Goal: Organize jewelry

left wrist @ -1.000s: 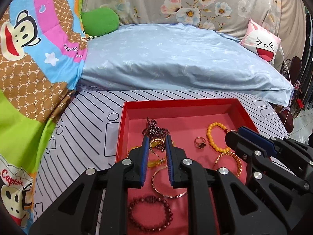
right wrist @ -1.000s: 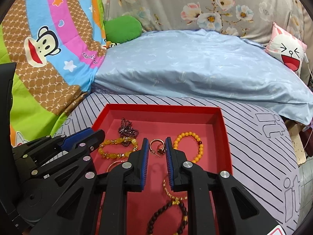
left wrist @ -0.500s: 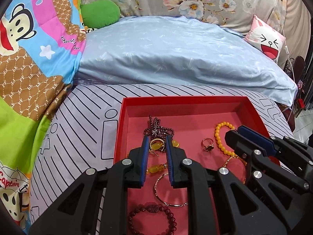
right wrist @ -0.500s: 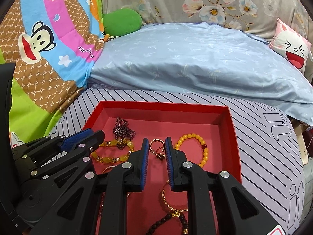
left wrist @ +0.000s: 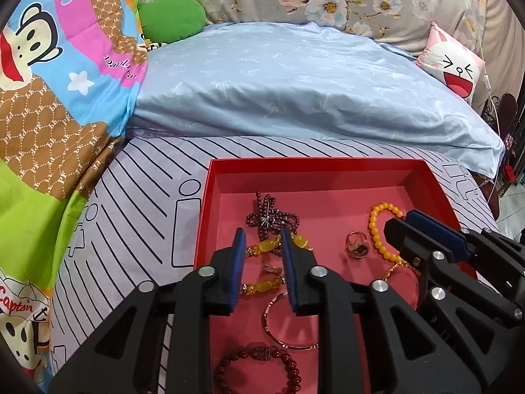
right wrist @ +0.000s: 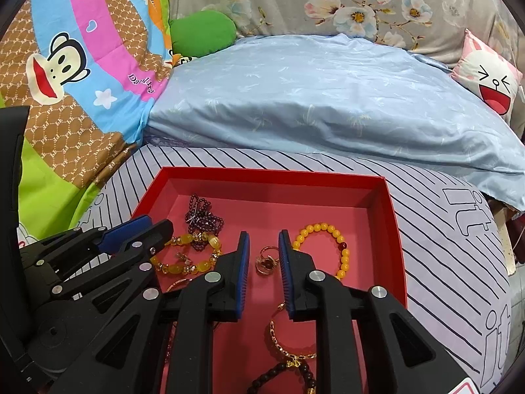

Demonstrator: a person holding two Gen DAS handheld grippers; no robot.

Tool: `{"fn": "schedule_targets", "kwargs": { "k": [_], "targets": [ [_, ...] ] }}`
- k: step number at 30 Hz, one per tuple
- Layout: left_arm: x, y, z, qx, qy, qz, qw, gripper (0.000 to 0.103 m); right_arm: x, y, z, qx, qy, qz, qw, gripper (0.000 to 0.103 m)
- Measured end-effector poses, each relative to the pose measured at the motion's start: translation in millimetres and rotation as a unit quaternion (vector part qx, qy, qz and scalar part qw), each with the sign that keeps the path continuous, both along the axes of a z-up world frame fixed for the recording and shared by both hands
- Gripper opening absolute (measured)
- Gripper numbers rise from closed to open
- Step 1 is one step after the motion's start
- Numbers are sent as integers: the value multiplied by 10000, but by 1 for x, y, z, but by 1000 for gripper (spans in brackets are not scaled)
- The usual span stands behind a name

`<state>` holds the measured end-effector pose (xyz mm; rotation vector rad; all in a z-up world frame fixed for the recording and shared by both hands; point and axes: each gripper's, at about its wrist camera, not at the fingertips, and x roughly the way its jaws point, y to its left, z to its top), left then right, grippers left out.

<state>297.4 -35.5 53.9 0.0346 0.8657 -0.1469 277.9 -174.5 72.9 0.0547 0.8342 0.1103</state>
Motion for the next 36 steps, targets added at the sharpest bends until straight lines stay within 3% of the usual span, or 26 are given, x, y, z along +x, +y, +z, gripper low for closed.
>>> {"fn": "schedule_targets", "kwargs": {
  "k": [17,26,28,36],
  "targets": [
    [-16,-3,12,60,-129,-2,9999,27,-19,-4,11,-62,-109,-76,9999,20],
    [-57,-1,28,-19,-238,-4,9997,28,-64,-4,27,-30,-301,-170,9994,26],
    [-70,0,30,12,-281,22,9996,35,-77,-4,29,-19,-331,-197,9993,26],
    [-114,3,29,-51,-264,33,9996,37,-122,-2,28,-20,-333,-372,9987,30]
  ]
}}
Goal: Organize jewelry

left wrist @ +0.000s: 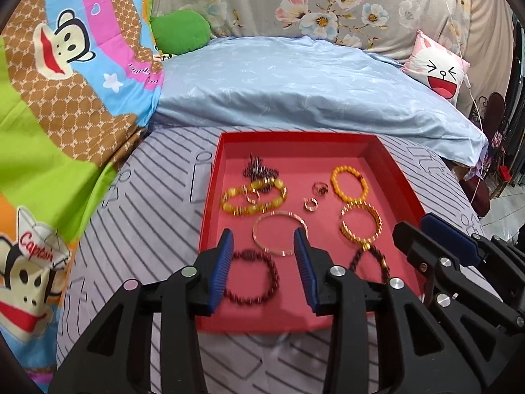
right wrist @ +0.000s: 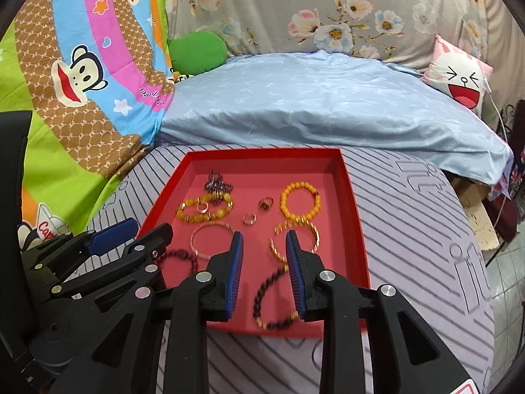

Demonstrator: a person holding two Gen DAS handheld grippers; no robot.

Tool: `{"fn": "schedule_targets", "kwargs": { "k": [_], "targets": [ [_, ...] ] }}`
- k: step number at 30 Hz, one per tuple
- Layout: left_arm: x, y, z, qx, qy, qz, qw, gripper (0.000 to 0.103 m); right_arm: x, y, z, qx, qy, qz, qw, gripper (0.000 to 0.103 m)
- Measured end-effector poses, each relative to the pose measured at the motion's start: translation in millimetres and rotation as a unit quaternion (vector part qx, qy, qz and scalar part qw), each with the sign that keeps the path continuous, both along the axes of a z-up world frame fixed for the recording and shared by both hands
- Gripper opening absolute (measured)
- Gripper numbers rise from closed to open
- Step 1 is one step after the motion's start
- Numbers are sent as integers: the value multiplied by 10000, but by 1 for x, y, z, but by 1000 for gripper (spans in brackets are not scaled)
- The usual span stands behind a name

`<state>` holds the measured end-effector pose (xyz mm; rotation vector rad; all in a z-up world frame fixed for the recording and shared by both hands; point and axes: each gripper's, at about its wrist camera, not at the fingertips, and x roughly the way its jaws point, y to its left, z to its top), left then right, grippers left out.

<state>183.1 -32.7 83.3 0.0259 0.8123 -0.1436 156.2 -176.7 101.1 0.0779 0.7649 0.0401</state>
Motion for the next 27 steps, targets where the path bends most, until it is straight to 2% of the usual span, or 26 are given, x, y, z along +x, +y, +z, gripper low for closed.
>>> {"fn": "schedule_targets", "kwargs": {
  "k": [11,14,19,27],
  "targets": [
    [-41,-1,-11,160,47,125,9998,48,-42,-1,-8,-243,51,-176,9995,33],
    [-46,2,-13,183,35,220,9996,55,-49,-5,-10,-213,55,-286,9993,40],
    [-54,8,-12,171,-40,357,9992,68,-57,-16,-13,-73,2,-505,9987,62],
    [-59,16,-18,150,37,477,9987,85,-63,-20,-16,-193,24,-574,9982,76]
  ]
}}
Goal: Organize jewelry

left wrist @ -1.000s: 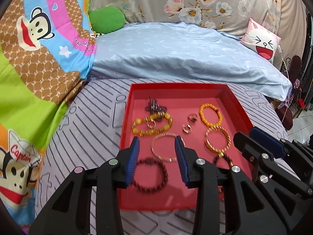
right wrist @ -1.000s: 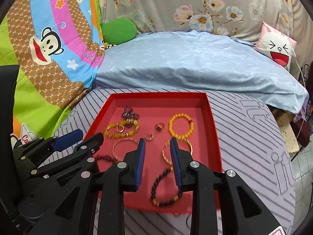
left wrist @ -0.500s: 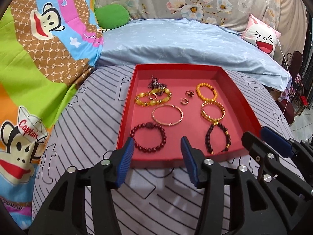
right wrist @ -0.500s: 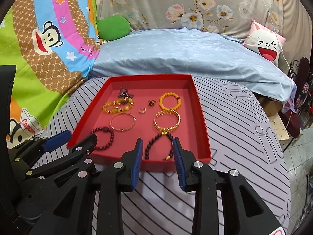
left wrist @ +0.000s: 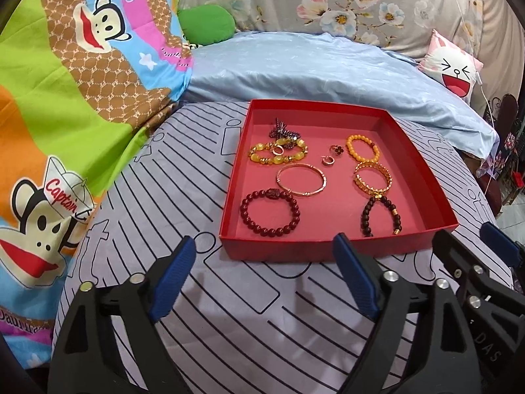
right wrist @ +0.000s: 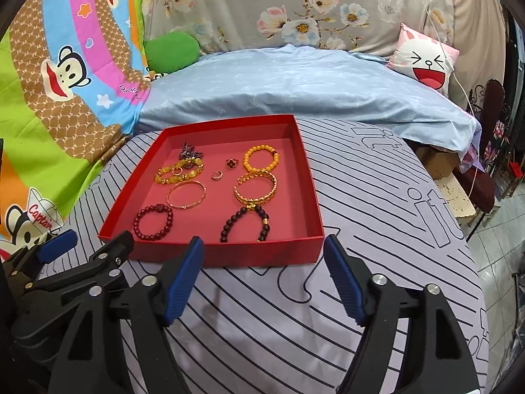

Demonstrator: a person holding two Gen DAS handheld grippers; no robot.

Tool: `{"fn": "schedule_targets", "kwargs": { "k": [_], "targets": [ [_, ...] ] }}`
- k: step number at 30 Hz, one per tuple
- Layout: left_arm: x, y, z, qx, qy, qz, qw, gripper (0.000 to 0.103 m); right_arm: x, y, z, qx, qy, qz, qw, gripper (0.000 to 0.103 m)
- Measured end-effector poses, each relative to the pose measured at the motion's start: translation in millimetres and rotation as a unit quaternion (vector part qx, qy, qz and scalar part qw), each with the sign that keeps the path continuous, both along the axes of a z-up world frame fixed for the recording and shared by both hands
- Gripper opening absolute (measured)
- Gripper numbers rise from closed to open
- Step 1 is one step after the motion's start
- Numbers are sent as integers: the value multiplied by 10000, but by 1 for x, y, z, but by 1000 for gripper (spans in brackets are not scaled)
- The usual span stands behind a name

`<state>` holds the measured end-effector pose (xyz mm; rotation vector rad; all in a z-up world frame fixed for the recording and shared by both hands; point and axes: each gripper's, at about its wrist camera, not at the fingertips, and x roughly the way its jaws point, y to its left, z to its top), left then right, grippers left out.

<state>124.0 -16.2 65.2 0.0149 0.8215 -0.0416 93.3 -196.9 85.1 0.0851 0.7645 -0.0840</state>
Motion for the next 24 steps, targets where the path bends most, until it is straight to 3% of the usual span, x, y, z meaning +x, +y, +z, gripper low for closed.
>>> {"fn": "schedule_targets", "kwargs": {
  "k": [7,24],
  "targets": [
    [-4,7,-4,-61,50,74,9999,94,-5,-1,-2,-14,5,-30,10000,84],
    [-7,10,-9,-59,94,83,9999,95,-9,-2,-7,26,54,-94,9999,86]
  ]
}}
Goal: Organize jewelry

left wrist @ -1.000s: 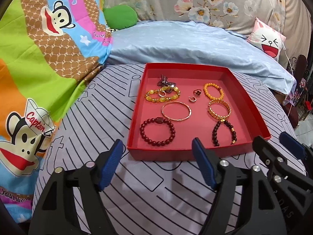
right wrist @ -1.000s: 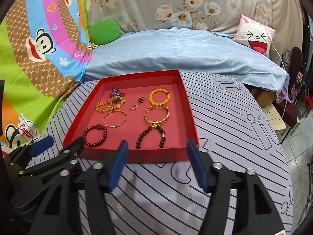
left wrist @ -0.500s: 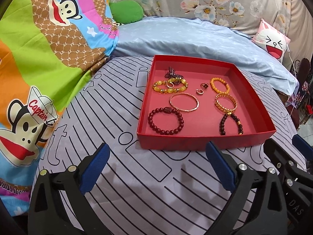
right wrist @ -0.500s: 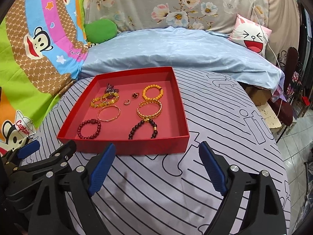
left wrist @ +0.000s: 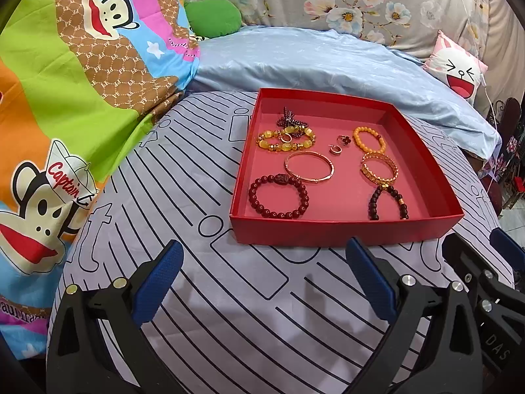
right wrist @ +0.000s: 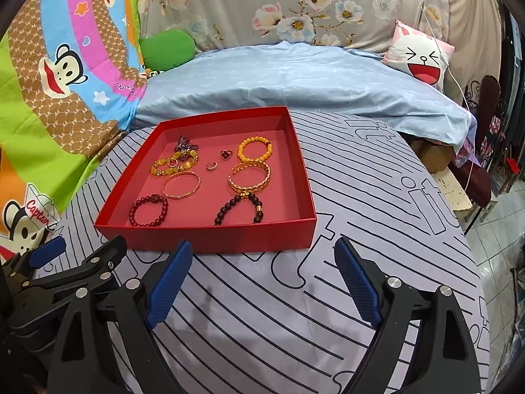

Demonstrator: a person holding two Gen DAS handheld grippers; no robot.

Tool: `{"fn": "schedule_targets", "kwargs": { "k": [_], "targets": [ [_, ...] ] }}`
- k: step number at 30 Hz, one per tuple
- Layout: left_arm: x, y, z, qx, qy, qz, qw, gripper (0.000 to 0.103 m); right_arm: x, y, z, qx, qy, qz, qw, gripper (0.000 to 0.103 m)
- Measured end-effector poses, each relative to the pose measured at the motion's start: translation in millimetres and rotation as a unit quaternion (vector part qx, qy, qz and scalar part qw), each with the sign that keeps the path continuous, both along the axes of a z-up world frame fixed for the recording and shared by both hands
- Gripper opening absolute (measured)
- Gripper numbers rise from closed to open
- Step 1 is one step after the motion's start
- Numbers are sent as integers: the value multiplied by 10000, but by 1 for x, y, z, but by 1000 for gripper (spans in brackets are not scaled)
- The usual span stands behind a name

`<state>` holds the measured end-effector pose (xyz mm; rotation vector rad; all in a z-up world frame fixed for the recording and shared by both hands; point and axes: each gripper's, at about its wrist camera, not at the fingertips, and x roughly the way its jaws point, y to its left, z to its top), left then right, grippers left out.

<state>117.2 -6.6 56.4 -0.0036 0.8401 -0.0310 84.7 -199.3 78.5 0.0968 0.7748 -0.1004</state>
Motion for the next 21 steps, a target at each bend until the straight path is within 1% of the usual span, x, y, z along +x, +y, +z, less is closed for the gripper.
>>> {"fn": "schedule_targets", "kwargs": {
  "k": [2,6,15,21],
  "targets": [
    [0,0,0,-1,-10,2,10000,95,-1,-1,0,-13,-32,-18,10000,87],
    [0,-1,0,5,2,51,10000,95,-2,-1,0,-63,-127,-36,9999,96],
    [1,0,-2,72,-8,120,9999,95,-1,1,-2,-37,-124,-40,9999,96],
    [0,3,-2,66,-35,158,9998,95,0,0,-5,87,-84,0,9999,96]
  ]
}}
